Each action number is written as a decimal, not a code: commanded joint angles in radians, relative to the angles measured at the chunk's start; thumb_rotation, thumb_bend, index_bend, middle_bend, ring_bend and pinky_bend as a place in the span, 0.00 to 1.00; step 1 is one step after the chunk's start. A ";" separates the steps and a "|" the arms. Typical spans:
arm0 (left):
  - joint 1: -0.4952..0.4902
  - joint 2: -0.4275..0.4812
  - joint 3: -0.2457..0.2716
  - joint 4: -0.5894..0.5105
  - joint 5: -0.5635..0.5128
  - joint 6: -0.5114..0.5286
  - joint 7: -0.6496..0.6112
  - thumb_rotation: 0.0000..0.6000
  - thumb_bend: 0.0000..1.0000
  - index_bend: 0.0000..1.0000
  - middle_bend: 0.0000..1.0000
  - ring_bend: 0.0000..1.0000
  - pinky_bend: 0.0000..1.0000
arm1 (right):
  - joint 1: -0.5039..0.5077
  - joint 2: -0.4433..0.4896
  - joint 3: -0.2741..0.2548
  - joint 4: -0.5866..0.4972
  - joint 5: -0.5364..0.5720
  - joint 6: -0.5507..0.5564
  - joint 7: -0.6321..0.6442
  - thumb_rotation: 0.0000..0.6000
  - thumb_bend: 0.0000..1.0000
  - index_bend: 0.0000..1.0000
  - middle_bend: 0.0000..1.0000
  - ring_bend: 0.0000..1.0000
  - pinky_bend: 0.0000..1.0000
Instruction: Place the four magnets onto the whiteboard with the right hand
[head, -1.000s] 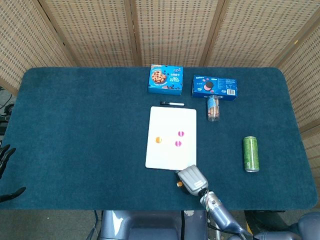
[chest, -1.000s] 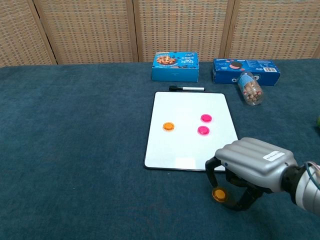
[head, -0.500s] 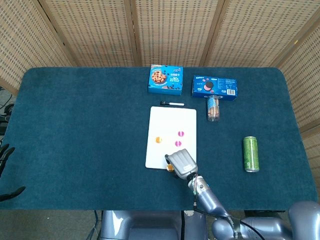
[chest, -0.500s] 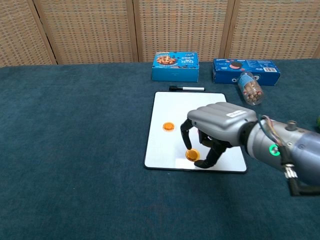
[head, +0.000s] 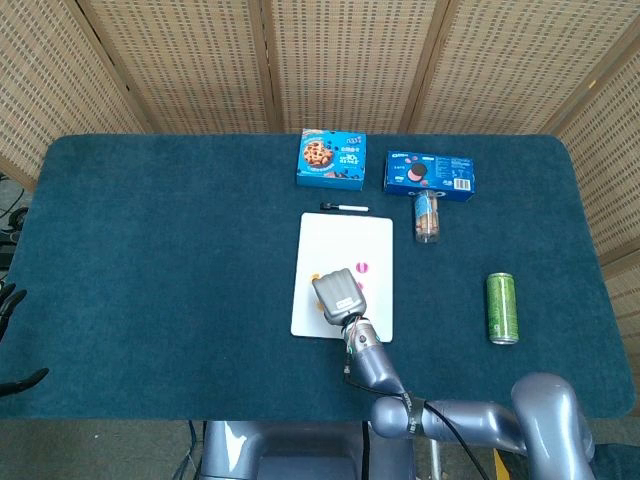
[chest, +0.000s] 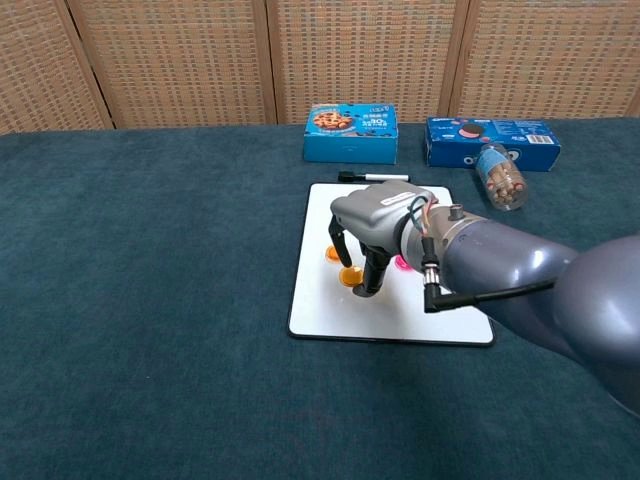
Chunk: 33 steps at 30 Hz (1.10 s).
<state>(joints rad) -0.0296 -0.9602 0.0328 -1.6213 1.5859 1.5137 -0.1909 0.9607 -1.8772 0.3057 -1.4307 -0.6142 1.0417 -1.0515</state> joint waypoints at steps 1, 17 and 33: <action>-0.004 0.003 -0.001 -0.002 -0.003 -0.007 -0.004 1.00 0.00 0.00 0.00 0.00 0.00 | 0.020 -0.015 0.013 0.024 0.029 0.004 0.000 1.00 0.35 0.51 0.96 0.94 1.00; -0.006 0.018 0.001 0.003 0.000 -0.008 -0.044 1.00 0.00 0.00 0.00 0.00 0.00 | 0.086 -0.087 0.000 0.104 0.096 0.033 -0.012 1.00 0.35 0.51 0.96 0.94 1.00; -0.005 0.022 0.002 0.003 0.001 -0.005 -0.056 1.00 0.00 0.00 0.00 0.00 0.00 | 0.102 -0.097 -0.007 0.120 0.097 0.049 -0.004 1.00 0.34 0.41 0.96 0.94 1.00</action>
<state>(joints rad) -0.0341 -0.9384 0.0346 -1.6179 1.5870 1.5088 -0.2468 1.0627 -1.9739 0.2992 -1.3113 -0.5169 1.0905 -1.0559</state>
